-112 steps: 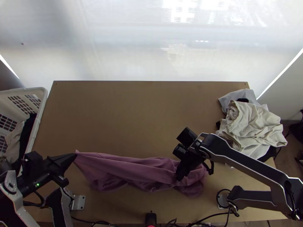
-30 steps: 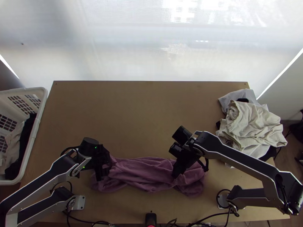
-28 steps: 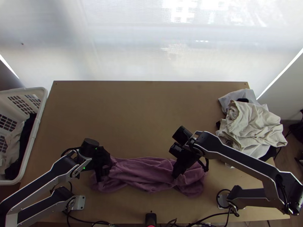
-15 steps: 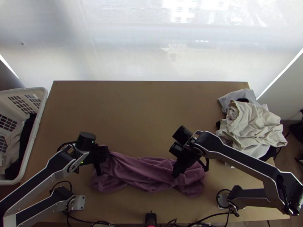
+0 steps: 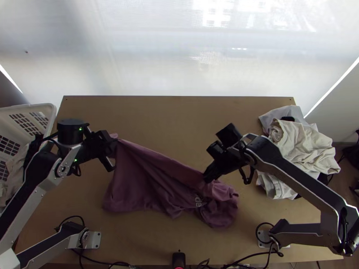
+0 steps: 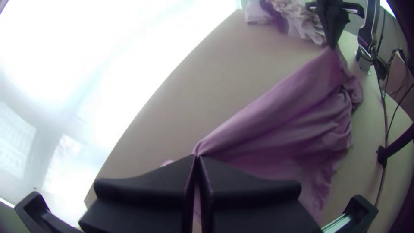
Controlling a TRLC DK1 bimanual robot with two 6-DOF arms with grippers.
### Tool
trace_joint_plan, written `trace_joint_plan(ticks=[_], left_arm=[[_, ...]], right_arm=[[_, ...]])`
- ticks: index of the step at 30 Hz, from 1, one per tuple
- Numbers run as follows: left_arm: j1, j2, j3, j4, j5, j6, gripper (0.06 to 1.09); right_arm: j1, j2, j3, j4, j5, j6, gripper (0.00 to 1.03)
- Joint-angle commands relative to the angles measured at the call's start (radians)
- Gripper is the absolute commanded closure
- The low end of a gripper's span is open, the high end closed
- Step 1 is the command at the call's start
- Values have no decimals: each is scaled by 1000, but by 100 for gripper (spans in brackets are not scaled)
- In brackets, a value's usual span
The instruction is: Fold the t-shirt
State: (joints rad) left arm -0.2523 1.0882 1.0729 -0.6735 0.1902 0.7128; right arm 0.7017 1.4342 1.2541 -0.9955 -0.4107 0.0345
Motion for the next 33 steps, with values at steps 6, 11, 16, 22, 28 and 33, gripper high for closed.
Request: trace_joint_plan(ticks=[6, 11, 16, 22, 28, 33], left_arm=[[-74, -120, 199, -218, 5, -105, 105], [-97, -152, 300, -271, -3, -133, 105], [-30, -106, 452, -267, -6, -144, 105], [-16, -125, 479, -282, -5, -182, 105], [-108, -221, 441, -362, -12, -217, 105], [-262, -335, 332, -491, -9, -312, 105]], right_arm=[[-157, 35, 527, -106, 24, 61, 100], [-157, 9, 660, -178, 32, 61, 100], [-226, 11, 821, -236, 52, 61, 100], [-212, -34, 788, -310, 55, 50, 100], [-166, -103, 716, -341, 56, 41, 100], [-116, -213, 436, -347, 46, 25, 100]])
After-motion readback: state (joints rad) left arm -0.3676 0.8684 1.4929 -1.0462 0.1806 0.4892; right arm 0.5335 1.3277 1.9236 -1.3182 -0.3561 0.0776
